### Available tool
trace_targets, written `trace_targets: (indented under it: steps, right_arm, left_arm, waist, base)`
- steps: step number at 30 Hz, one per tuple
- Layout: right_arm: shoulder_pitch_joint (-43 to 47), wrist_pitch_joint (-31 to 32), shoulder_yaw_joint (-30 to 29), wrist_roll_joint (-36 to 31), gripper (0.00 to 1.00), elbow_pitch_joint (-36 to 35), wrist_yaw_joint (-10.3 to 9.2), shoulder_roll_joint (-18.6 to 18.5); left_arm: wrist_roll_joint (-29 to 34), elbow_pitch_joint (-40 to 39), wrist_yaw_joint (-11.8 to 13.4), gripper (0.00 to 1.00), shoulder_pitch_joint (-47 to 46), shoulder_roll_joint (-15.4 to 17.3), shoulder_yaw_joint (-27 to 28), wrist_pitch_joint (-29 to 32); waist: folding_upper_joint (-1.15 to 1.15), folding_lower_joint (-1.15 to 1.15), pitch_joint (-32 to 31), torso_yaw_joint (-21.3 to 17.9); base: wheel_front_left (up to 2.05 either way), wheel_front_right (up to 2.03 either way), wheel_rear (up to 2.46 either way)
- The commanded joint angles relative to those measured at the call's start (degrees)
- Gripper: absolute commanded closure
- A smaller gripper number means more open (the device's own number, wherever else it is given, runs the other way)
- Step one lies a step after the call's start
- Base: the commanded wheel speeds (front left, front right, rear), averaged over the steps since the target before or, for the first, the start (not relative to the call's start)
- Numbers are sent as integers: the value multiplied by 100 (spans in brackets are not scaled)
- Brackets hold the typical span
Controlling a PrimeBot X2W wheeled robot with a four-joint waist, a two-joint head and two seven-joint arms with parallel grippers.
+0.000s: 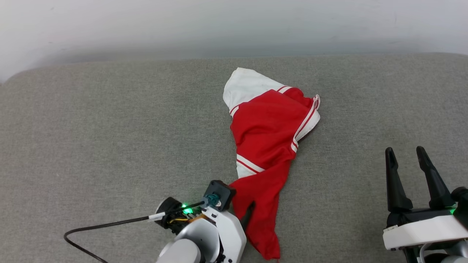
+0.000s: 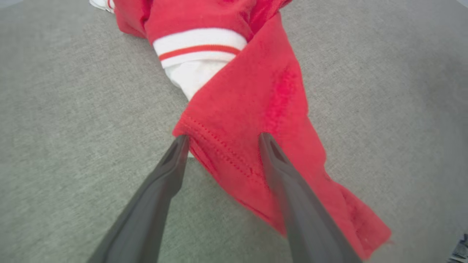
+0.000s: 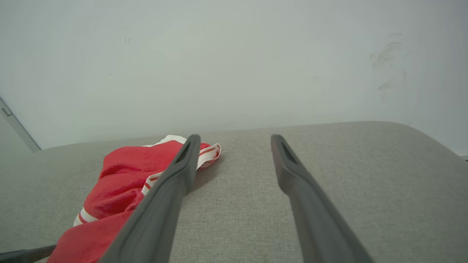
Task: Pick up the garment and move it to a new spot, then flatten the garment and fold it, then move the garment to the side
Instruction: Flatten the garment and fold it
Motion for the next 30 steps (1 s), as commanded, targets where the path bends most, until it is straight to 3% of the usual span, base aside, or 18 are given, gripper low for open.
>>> trace_targets:
  steps: [1, 2, 3, 4, 5, 9, 17, 18, 25, 26, 27, 28, 30]
  right_arm:
    - [-59, -5, -3, -14, 0, 19, -2, 21]
    - [-59, -6, 8, -17, 0, 35, -2, 25]
    - [-63, -2, 19, -29, 0, 56, -2, 31]
    - [-72, -1, 32, -32, 0, 72, -2, 33]
    - [-83, -1, 44, -32, 0, 91, -2, 36]
    - [-85, 12, 67, -29, 0, 142, -2, 45]
    - [-56, 1, -65, -74, 0, 150, -2, 57]
    - [-138, -25, -169, -113, 0, 134, -2, 62]
    - [-316, -73, -414, -5, 0, 232, -2, 73]
    - [-345, -80, -395, 23, 0, 246, -2, 75]
    - [-360, -91, -383, 35, 0, 264, -2, 75]
    - [-362, -98, -377, 49, 0, 286, -2, 74]
    - [-338, -122, -368, 89, 0, 323, -2, 74]
  left_arm:
    - [-62, 51, -29, 0, 6, -25, -42, 30]
    - [-96, 110, -85, 0, 19, -40, -94, 92]
    - [-168, 169, -142, 55, 40, -70, -142, 169]
    - [-237, 213, -192, 96, 43, -95, -190, 240]
    - [-327, 230, -254, 100, 36, -120, -259, 295]
    - [-560, 50, -354, 100, -117, -183, -367, 124]
    - [-453, -672, -421, 100, -453, -247, -889, -4]
    - [-499, -833, -433, 100, -672, -379, -1249, -12]
    - [-831, -415, -441, 100, -1140, -548, -2255, -46]
    - [-870, -318, -442, 89, -1204, -557, -2441, -72]
    - [-970, -235, -443, 25, -1233, -562, -2552, -123]
    - [-1035, -155, -443, 0, -1253, -558, -2662, -180]
    - [-1157, -12, -442, 0, -1269, -557, -2787, -336]
  waist:
    - [0, 0, -11, 12]
    - [0, 0, -23, 18]
    - [0, 0, -34, 23]
    - [0, 0, -44, 30]
    - [0, 0, -60, 34]
    - [0, 0, -149, 37]
    - [0, 0, -316, -85]
    - [0, 0, -305, -205]
    - [0, 0, -201, -614]
    - [0, 0, -185, -654]
    - [0, 0, -169, -682]
    - [0, 0, -158, -700]
    - [0, 0, -140, -705]
  base:
    - [0, 0, 0]
    - [0, 0, 0]
    - [0, 0, 0]
    - [0, 0, 0]
    - [0, 0, 0]
    - [0, 0, 0]
    - [0, 0, 0]
    - [0, 0, 0]
    - [0, 0, 0]
    - [0, 0, 0]
    - [0, 0, 0]
    - [0, 0, 0]
    - [0, 0, 0]
